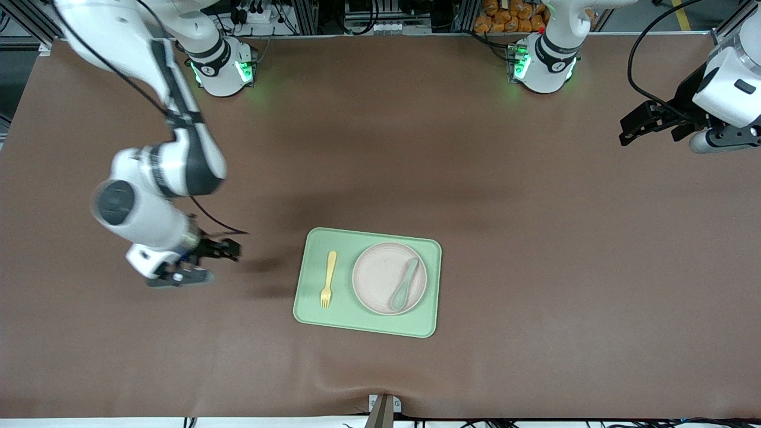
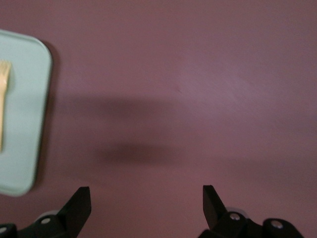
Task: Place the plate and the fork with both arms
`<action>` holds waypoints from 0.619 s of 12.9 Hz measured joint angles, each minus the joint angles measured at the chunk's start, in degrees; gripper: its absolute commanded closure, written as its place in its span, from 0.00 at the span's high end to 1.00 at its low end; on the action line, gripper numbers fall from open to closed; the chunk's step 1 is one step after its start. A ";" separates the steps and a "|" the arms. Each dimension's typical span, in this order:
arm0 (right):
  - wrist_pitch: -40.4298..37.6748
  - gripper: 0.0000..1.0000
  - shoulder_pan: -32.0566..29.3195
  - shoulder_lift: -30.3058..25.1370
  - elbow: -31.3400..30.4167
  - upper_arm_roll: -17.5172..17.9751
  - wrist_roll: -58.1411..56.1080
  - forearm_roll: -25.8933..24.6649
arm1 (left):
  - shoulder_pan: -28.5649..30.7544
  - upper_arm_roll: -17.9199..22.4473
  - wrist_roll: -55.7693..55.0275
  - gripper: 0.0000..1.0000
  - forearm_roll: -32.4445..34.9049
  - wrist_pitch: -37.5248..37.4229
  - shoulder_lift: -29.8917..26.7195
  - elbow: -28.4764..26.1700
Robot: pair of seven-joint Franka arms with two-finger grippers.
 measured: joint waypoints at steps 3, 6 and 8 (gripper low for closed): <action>-17.80 1.00 -8.65 -12.40 -2.64 -0.10 -6.76 -0.15 | -0.03 -0.51 0.00 1.00 0.00 -1.40 -0.14 0.02; -33.82 1.00 -9.81 -25.61 -0.15 -0.05 -2.32 -6.12 | -0.03 -0.58 0.00 1.00 0.00 -1.78 -0.31 0.11; -42.55 1.00 -9.81 -29.34 4.88 0.27 5.39 -7.18 | -0.04 -0.59 0.00 1.00 0.00 -1.78 -0.34 0.75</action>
